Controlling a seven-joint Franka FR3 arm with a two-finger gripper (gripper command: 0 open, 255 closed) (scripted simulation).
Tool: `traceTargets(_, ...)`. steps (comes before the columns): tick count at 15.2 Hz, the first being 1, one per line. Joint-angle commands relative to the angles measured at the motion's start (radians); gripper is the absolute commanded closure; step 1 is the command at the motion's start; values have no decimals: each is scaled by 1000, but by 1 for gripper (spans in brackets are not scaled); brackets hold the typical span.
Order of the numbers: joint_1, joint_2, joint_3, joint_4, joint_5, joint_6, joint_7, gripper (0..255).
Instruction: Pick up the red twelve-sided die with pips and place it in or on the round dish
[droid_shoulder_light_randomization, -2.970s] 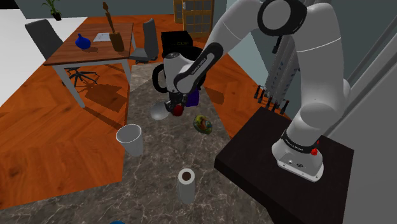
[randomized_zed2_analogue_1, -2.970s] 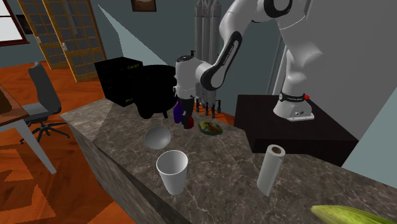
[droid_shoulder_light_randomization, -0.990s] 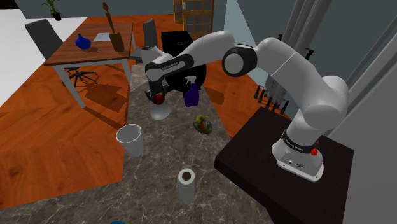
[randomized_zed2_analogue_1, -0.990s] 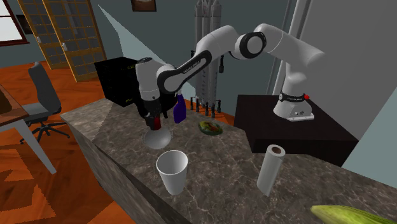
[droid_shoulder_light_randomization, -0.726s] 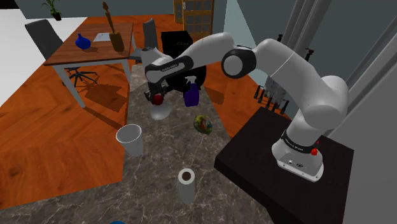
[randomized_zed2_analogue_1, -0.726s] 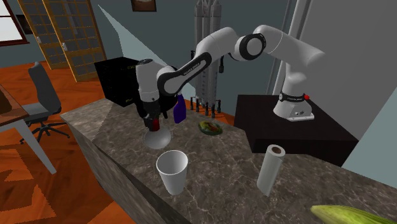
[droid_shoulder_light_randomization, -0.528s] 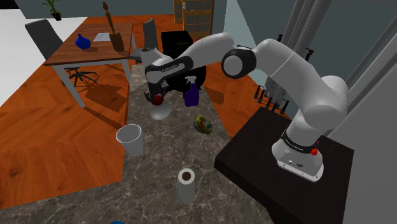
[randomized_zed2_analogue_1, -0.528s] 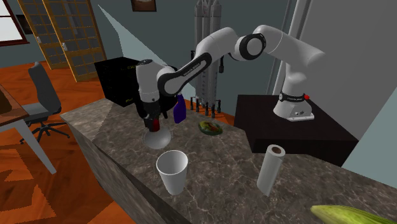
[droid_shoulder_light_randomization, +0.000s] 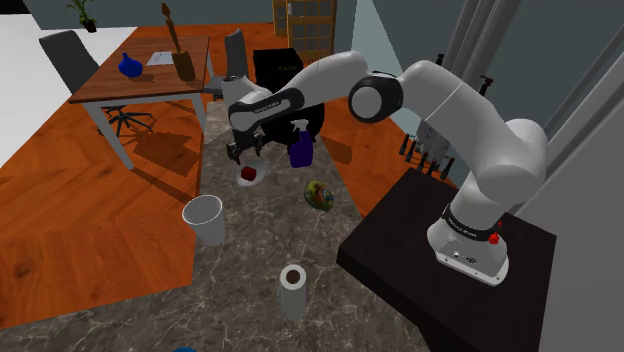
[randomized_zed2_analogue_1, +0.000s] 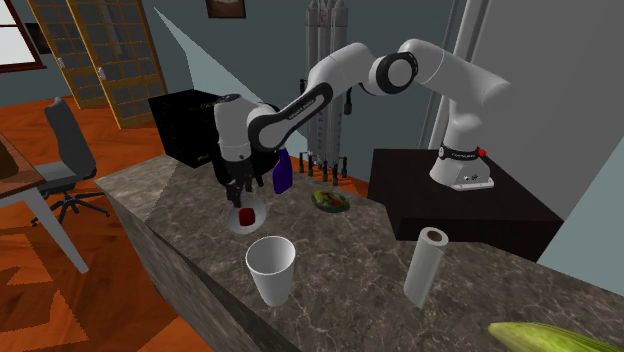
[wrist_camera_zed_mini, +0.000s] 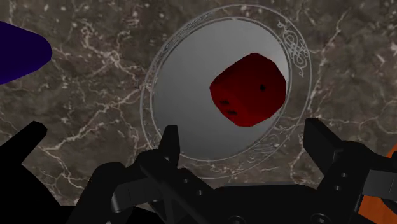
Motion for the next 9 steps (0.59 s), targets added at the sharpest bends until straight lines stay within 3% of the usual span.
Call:
traceTargets(1,-6,3,-3,-15,1,1,2,0)
traceTargets(9,-11,-68,8,-22,10,-65,-1,0)
